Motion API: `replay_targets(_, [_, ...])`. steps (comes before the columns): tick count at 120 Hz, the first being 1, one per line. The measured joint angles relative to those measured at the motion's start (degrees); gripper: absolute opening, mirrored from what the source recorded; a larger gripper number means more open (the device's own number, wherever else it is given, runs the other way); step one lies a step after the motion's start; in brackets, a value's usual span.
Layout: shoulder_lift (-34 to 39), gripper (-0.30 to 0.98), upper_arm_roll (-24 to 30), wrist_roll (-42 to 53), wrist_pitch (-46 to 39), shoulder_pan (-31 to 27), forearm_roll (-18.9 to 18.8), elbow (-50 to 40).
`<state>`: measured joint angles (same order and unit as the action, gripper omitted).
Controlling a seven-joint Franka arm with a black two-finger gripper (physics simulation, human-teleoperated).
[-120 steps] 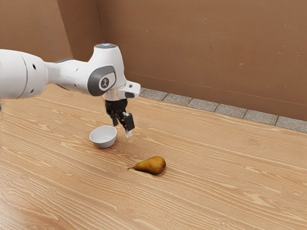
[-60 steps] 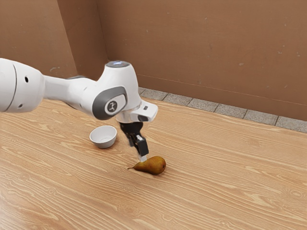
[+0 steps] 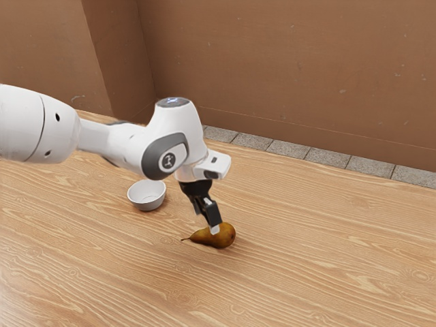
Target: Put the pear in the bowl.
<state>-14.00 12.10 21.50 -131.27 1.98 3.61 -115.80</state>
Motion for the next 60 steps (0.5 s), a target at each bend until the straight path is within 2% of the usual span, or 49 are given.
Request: replay_targets(60, [-5.0, 0.69, -0.77, 1.52, -2.64, -0.02, 0.67, 2.25])
